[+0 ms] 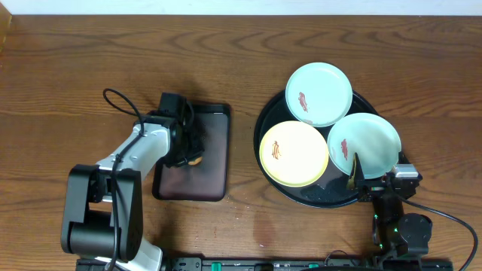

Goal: Clean dirty plates on tray and stack at the side
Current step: 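Lower the left gripper and pinch the green-yellow sponge, then lift the sponge with the left gripper and pull it back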

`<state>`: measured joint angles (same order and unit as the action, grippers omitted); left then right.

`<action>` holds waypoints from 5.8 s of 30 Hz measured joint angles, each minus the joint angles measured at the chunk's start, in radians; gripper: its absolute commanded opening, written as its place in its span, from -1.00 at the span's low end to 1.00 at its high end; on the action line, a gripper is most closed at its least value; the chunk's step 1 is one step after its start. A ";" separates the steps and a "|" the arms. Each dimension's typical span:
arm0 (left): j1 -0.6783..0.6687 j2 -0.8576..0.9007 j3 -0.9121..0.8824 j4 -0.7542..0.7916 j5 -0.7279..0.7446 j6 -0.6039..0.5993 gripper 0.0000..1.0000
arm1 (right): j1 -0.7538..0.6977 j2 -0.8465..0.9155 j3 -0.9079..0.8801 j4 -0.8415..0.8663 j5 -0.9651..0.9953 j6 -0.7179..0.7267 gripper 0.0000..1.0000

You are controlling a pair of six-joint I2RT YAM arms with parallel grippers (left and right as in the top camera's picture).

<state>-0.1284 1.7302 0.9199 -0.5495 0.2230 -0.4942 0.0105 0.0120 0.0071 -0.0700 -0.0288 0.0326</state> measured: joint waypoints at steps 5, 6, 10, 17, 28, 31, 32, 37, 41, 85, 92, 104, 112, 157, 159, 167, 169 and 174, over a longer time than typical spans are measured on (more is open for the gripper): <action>-0.010 -0.009 0.003 0.113 -0.034 -0.001 0.75 | 0.000 0.000 0.000 0.000 0.000 0.000 0.99; -0.010 -0.009 0.002 0.137 -0.046 -0.004 0.75 | 0.000 0.000 0.000 0.000 0.000 0.000 0.99; -0.010 0.002 -0.003 0.234 -0.099 -0.003 0.77 | 0.000 0.000 0.000 0.000 0.000 0.000 0.99; -0.010 0.016 -0.010 0.286 -0.204 -0.001 0.27 | 0.000 0.000 0.000 0.000 0.000 0.000 0.99; -0.006 0.029 -0.020 0.312 -0.256 0.000 -0.80 | 0.000 0.000 0.000 0.000 0.000 0.000 0.99; -0.006 0.029 -0.020 0.311 -0.256 0.000 -0.28 | 0.000 0.000 0.000 0.000 0.000 0.000 0.99; -0.006 0.029 -0.020 0.310 -0.256 -0.001 0.10 | 0.000 0.000 0.000 0.000 0.000 0.000 0.99; -0.006 0.006 -0.016 0.232 -0.235 0.000 0.61 | 0.000 0.000 0.000 0.000 0.000 0.000 0.99; -0.006 -0.024 -0.016 0.108 -0.217 0.000 0.60 | 0.000 0.000 0.000 0.000 0.000 0.000 0.99; -0.006 -0.015 -0.023 0.188 -0.202 0.023 -0.85 | 0.000 0.000 0.000 0.000 0.000 0.000 0.99; -0.006 -0.196 -0.029 0.126 -0.201 0.022 -0.85 | 0.000 0.000 0.000 0.000 0.000 0.000 0.99; -0.006 -0.579 -0.029 0.058 -0.112 0.011 -0.85 | 0.000 0.000 0.000 0.000 0.000 0.000 0.98; -0.006 -0.453 -0.056 0.047 -0.116 0.000 -0.85 | 0.000 0.000 0.000 0.000 0.000 0.000 0.98; -0.085 -0.530 -0.128 0.201 -0.099 0.113 -0.85 | 0.000 0.000 0.000 0.000 0.000 0.000 0.99; -0.083 -0.441 -0.162 0.216 -0.098 0.120 -0.85 | 0.000 0.000 0.000 0.000 0.000 0.000 0.98; -0.021 -0.394 -0.105 0.097 -0.030 0.132 -0.85 | 0.000 0.000 0.000 0.000 0.000 0.000 0.99; -0.017 -0.459 -0.051 0.093 0.003 0.130 -0.85 | 0.000 0.000 0.000 0.000 0.000 0.000 0.99; -0.017 -0.639 0.004 0.085 0.051 0.065 -0.85 | 0.000 0.000 0.000 0.000 0.000 0.000 0.98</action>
<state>-0.1455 1.0908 0.9241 -0.4641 0.2745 -0.4290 0.0105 0.0120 0.0071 -0.0700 -0.0292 0.0326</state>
